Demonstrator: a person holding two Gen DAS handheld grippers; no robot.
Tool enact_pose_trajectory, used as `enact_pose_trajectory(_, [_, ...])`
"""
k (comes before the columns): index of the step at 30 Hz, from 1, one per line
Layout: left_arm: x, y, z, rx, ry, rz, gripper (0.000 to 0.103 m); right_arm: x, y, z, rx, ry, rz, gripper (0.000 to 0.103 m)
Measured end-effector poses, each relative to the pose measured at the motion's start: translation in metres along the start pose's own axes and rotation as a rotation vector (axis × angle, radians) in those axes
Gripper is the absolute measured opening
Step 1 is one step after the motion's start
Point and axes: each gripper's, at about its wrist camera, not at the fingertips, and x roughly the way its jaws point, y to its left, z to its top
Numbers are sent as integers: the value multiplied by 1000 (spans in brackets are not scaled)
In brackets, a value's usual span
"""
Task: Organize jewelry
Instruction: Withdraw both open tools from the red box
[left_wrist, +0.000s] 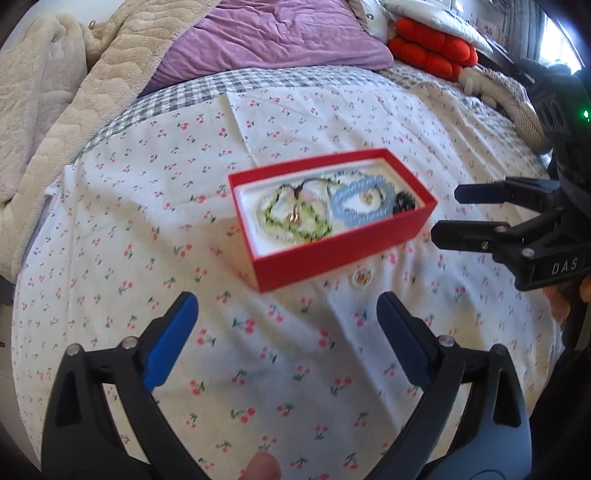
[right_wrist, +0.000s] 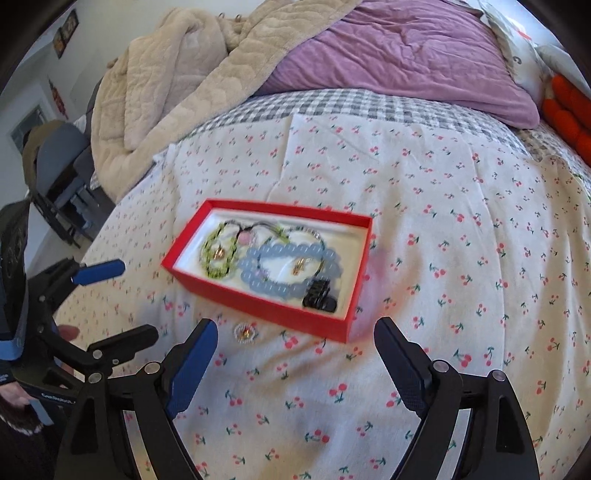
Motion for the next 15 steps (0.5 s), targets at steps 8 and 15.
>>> enact_pose_trajectory(8, [3, 3, -21, 19, 30, 25, 98, 6, 10, -22, -52, 43, -8, 88])
enact_pose_trajectory(15, [20, 4, -34, 31, 93, 33, 98, 24, 13, -34, -79, 93, -27, 88])
